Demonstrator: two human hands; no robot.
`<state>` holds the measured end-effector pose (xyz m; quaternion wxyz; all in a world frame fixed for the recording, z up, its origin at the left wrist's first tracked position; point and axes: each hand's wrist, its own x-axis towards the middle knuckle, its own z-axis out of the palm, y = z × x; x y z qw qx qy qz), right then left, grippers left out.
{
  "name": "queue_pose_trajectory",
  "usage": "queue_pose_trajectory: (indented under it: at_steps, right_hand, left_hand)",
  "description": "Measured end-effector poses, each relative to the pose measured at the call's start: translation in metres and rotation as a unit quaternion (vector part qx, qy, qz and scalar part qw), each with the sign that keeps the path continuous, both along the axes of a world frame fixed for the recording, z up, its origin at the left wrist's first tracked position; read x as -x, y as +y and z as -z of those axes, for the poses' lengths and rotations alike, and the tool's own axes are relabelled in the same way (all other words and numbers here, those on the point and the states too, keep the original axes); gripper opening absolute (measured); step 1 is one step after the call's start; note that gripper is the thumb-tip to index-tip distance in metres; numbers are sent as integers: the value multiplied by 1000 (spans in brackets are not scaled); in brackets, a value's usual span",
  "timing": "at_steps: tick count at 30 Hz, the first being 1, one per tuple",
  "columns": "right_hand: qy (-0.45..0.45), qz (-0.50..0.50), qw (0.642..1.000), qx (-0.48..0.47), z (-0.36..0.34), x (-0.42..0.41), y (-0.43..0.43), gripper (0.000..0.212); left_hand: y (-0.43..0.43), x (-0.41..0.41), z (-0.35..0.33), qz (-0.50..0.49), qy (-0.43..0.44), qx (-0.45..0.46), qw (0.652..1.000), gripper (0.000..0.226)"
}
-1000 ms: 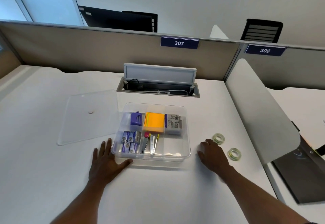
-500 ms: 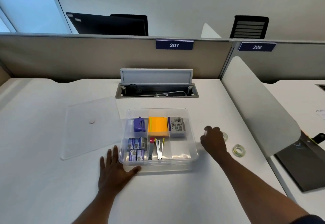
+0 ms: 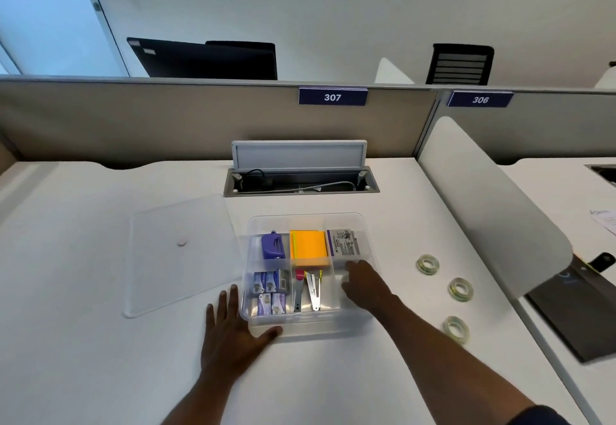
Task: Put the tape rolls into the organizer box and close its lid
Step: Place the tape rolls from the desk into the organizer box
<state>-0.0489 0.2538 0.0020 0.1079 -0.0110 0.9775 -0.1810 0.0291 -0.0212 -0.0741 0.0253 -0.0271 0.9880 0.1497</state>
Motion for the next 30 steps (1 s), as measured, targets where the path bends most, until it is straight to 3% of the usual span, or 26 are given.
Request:
queue_pose_trajectory:
  at_steps: [2,4,8,12,18,25,30]
  right_hand:
    - [32,11,999,20,3,-2,0,29]
    - [124,16,992,21,4,-3,0,24]
    - [259,146,953,52,-9,2,19,24]
    - [181,260,947,46,-10,15,65,34]
    - [1,215,971,-106,20,20,125,53]
    - [31,165,971,-172,26,20,133,24]
    - [33,195,976,-88,28,18,127,23]
  left_hand:
    - [0,-1,0,0,2,-1,1000,115]
    - [0,0,1,-1,0,-3,1000,116]
    - [1,1,0,-11,2,-5,1000,118]
    - [2,-1,-1,-9,15,-10,1000,116]
    - [3,0,0,-12,20,-10,1000,114]
    - [3,1,-1,-17,13,-6,1000,111]
    - [3,2,3,-20,9,-3,1000,110]
